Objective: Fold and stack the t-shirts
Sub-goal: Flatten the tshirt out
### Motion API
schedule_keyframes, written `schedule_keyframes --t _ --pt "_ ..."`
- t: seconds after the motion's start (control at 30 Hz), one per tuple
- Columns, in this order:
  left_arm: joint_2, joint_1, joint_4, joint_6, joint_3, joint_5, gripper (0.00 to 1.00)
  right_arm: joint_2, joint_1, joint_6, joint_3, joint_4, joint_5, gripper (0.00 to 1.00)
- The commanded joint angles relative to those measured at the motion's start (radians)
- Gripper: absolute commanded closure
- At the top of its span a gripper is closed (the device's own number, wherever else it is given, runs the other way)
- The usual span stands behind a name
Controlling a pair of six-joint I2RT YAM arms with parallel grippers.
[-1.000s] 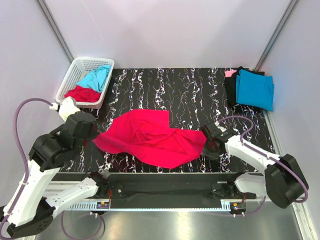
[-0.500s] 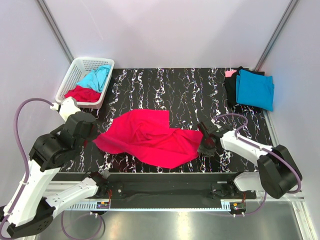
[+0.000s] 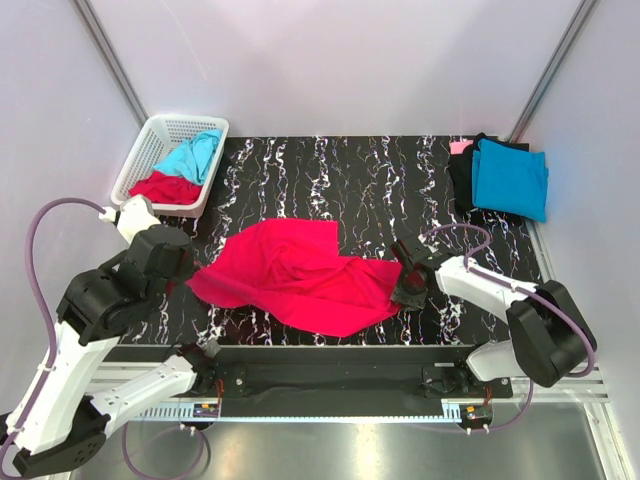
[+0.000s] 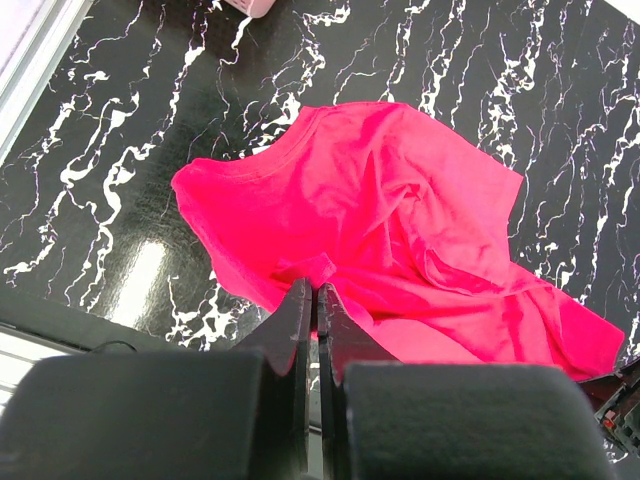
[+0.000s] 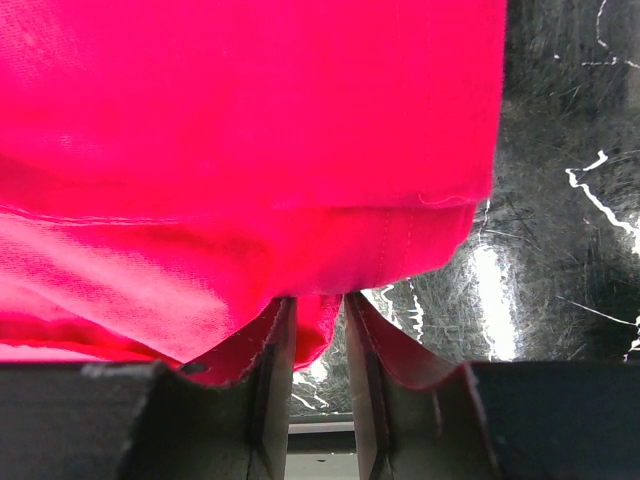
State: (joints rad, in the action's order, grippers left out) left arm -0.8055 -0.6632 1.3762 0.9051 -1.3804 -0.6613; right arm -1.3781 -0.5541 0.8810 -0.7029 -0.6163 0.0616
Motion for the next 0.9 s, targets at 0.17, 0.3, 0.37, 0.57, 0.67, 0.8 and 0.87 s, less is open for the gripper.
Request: schedule_keyframes --t 0.17,0.3,0.37,0.57,0.67,0.8,0.87 --pt "0.006 0.004 0.058 -0.014 0.0 -0.001 1.0 -0.03 -0.032 0.009 -0.055 -0.017 0.023 0.69" --pt "0.008 0.004 0.057 -0.011 0.0 0.0 1.0 -0.1 -0.052 0.009 -0.066 -0.033 0.029 0.83" --pt "0.008 0.004 0.057 -0.012 -0.002 0.002 1.0 -0.124 -0.064 0.015 -0.076 -0.033 0.033 0.97" --pt "0.022 0.004 0.061 -0.017 -0.005 0.002 1.0 -0.128 -0.127 0.047 -0.142 -0.101 0.125 1.0" --pt "0.026 0.004 0.063 -0.023 -0.003 0.009 1.0 -0.073 -0.151 0.056 -0.213 -0.248 0.208 1.0" --pt "0.037 0.004 0.061 -0.049 -0.034 0.031 1.0 0.077 -0.19 0.082 -0.34 -0.457 0.329 1.0" --pt "0.046 0.004 0.057 -0.078 -0.072 0.051 1.0 0.135 -0.201 0.098 -0.42 -0.563 0.386 1.0"
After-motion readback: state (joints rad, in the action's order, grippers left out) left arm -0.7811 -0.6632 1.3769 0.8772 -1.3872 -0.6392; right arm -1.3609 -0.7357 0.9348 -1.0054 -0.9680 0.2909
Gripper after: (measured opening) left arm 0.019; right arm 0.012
